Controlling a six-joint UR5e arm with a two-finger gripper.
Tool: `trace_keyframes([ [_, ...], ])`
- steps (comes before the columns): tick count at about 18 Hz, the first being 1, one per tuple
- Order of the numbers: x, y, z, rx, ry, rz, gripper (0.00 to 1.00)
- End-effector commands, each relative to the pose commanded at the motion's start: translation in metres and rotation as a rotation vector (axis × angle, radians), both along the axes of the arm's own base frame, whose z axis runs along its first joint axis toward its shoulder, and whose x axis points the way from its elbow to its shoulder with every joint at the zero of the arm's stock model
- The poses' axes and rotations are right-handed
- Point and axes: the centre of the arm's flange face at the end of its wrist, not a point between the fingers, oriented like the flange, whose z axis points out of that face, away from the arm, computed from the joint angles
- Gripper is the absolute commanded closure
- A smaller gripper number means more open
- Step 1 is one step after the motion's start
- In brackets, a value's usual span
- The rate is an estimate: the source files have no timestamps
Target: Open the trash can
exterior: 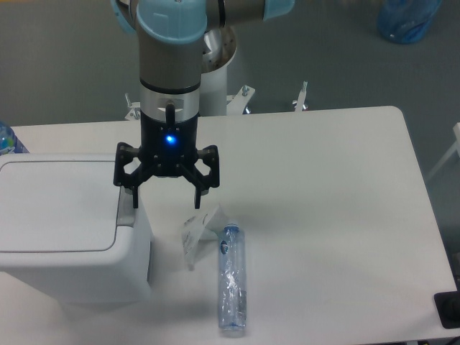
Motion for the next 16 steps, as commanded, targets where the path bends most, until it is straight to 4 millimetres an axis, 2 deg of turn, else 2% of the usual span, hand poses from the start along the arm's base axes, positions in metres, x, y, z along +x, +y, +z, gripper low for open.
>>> trace_keyframes([
  [11, 0.000, 0.003, -0.010, -0.013, -0.014, -0.001, 0.00],
  [16, 0.007, 0.007, -0.013, -0.017, -0.016, -0.014, 0.00],
])
